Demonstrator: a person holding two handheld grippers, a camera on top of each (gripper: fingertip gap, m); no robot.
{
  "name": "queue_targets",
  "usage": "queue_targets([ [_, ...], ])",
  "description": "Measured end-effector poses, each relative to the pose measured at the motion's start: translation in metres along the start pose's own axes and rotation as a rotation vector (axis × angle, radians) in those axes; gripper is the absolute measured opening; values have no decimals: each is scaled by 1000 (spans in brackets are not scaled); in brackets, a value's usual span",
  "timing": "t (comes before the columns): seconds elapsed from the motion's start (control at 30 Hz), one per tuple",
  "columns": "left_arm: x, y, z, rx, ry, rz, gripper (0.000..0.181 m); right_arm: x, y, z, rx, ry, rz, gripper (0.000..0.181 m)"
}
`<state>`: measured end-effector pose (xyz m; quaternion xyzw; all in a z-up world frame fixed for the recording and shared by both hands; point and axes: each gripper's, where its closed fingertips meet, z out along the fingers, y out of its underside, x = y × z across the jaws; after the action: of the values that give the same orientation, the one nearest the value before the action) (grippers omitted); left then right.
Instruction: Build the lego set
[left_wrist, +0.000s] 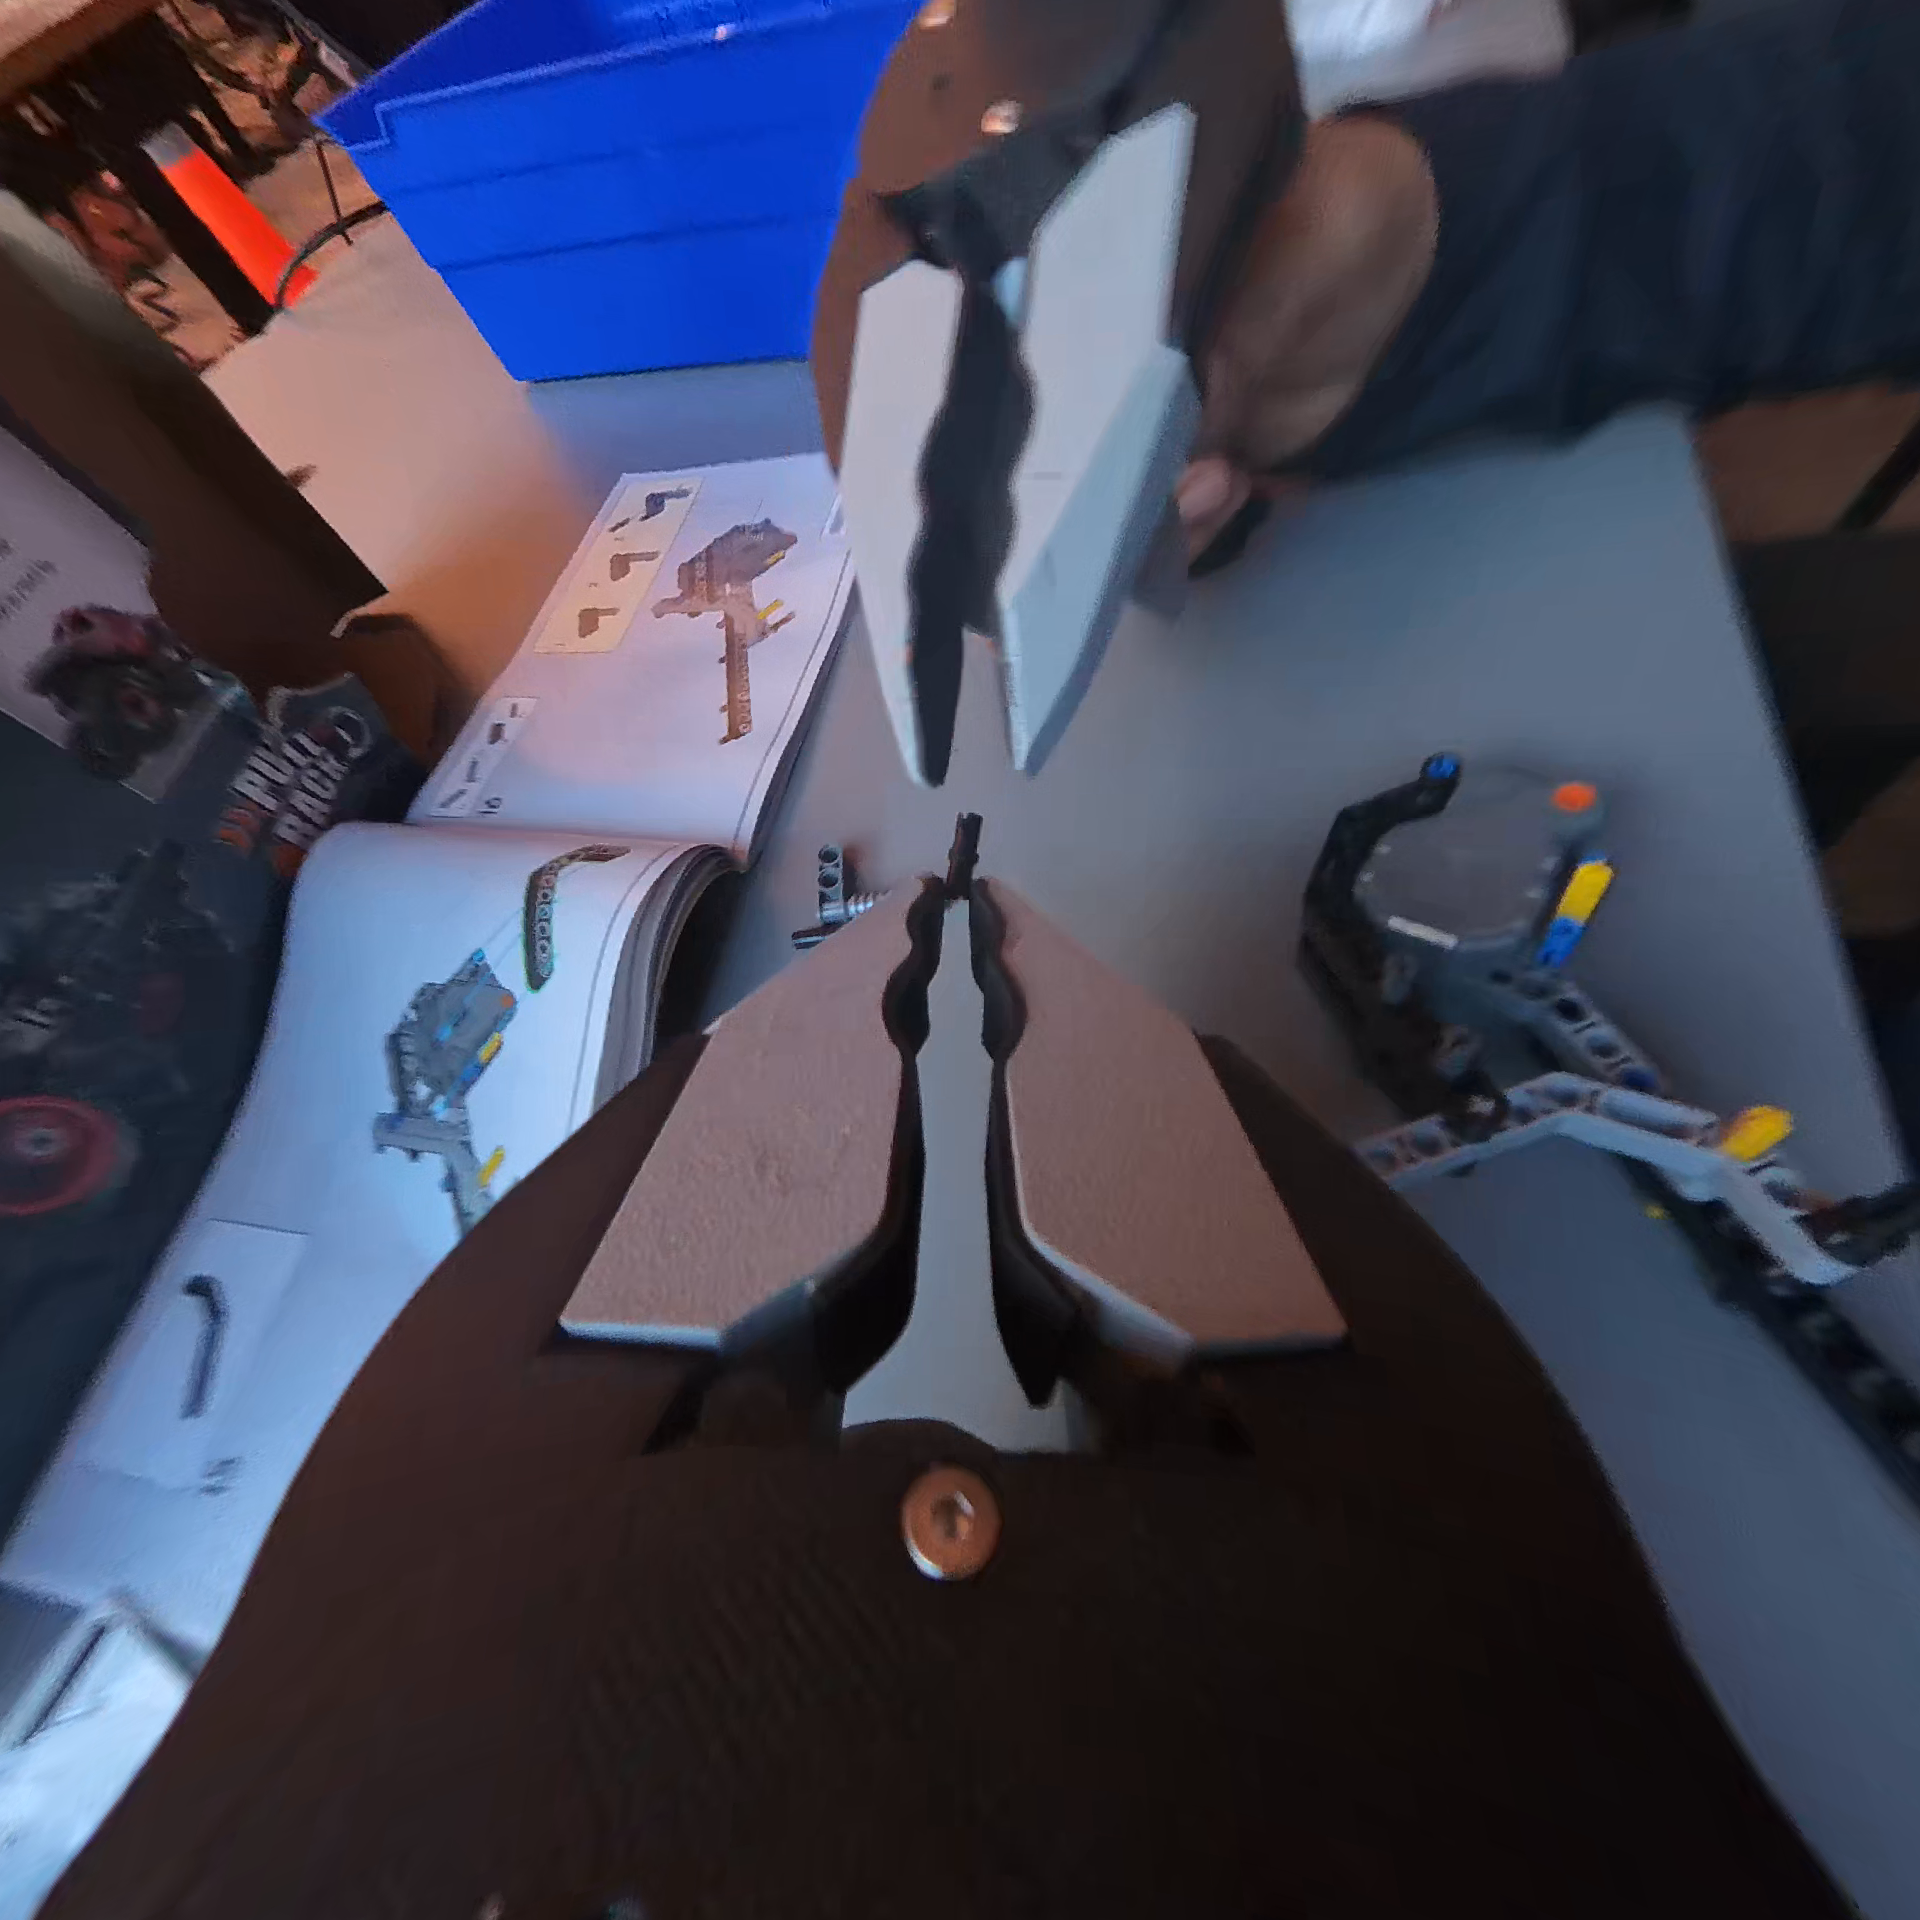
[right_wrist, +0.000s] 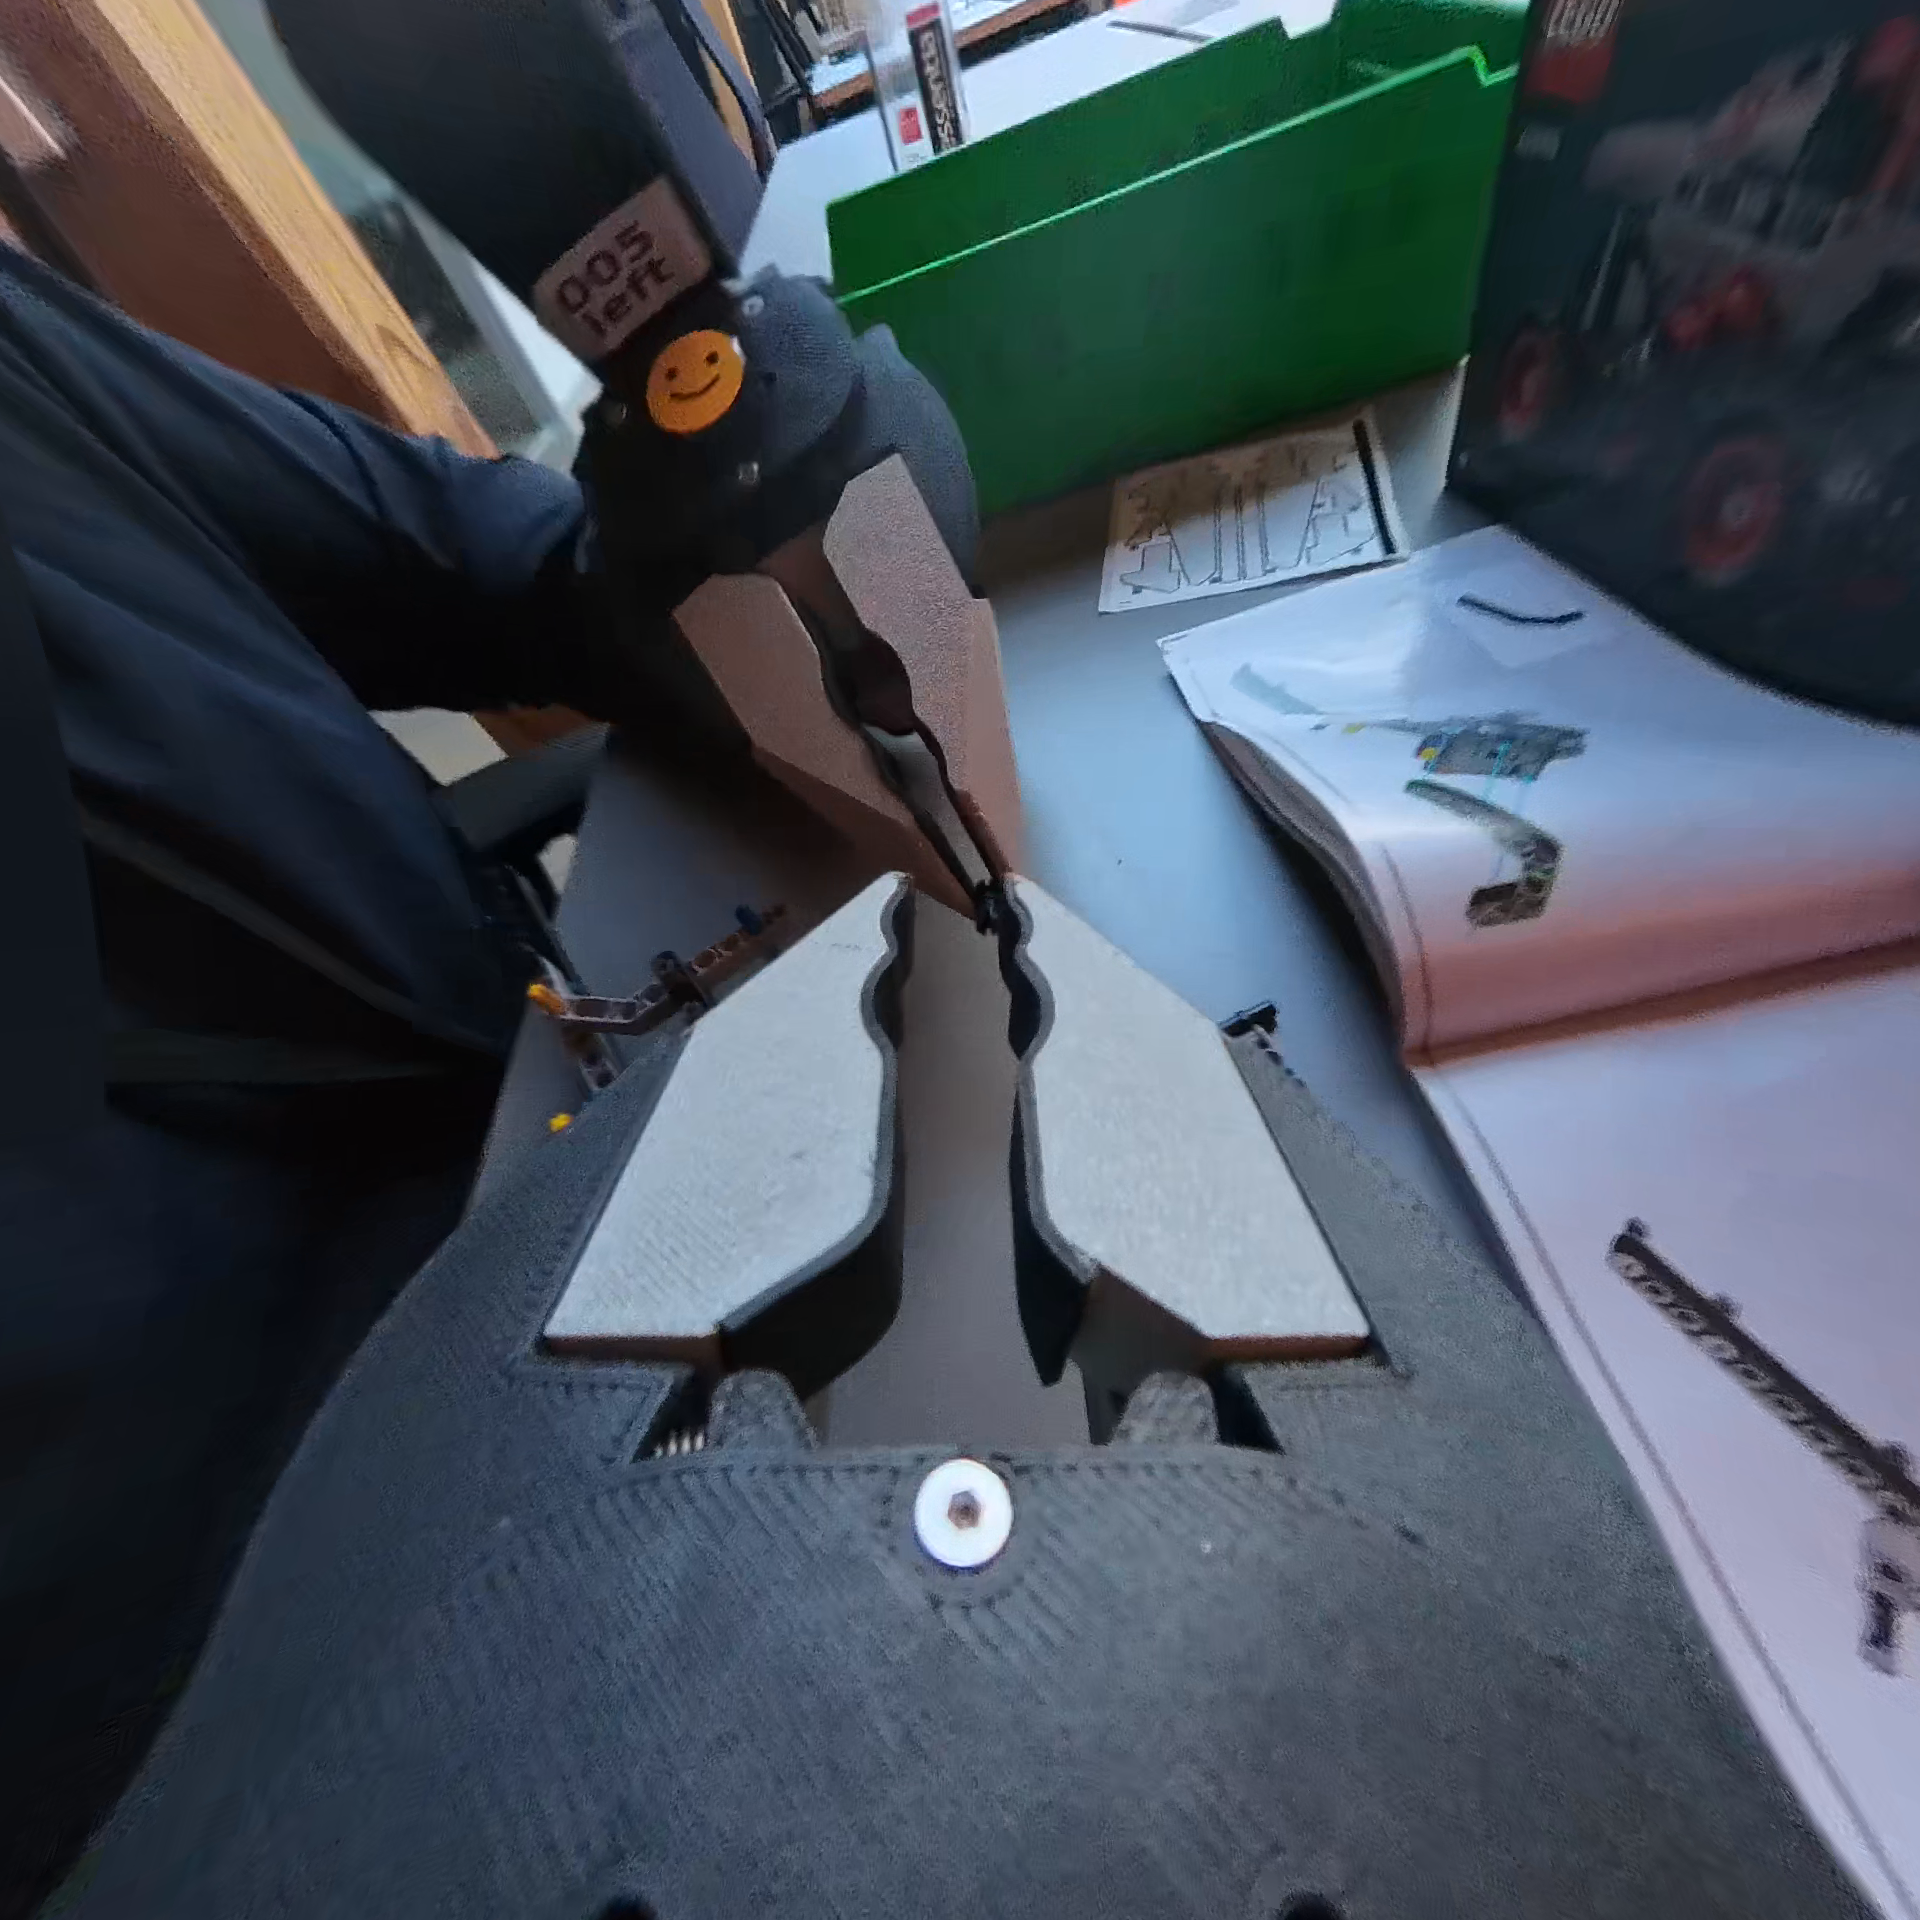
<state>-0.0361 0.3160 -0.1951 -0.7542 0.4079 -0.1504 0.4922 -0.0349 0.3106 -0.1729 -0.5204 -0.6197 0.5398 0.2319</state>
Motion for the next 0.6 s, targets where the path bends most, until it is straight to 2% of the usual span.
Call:
queue_targets([
  [0.13, -5, -10, -7, 94, 26, -75, 3, 3, -6, -4, 23, 95, -135, 14],
  [0.2, -7, -18, -13, 145, 29, -94, 2, -1, -13, -5, 61, 83, -154, 14],
  [0.6, -3, -26, -13, 171, 11, -55, 3, -3, -15, -1, 71, 92, -166, 2],
])
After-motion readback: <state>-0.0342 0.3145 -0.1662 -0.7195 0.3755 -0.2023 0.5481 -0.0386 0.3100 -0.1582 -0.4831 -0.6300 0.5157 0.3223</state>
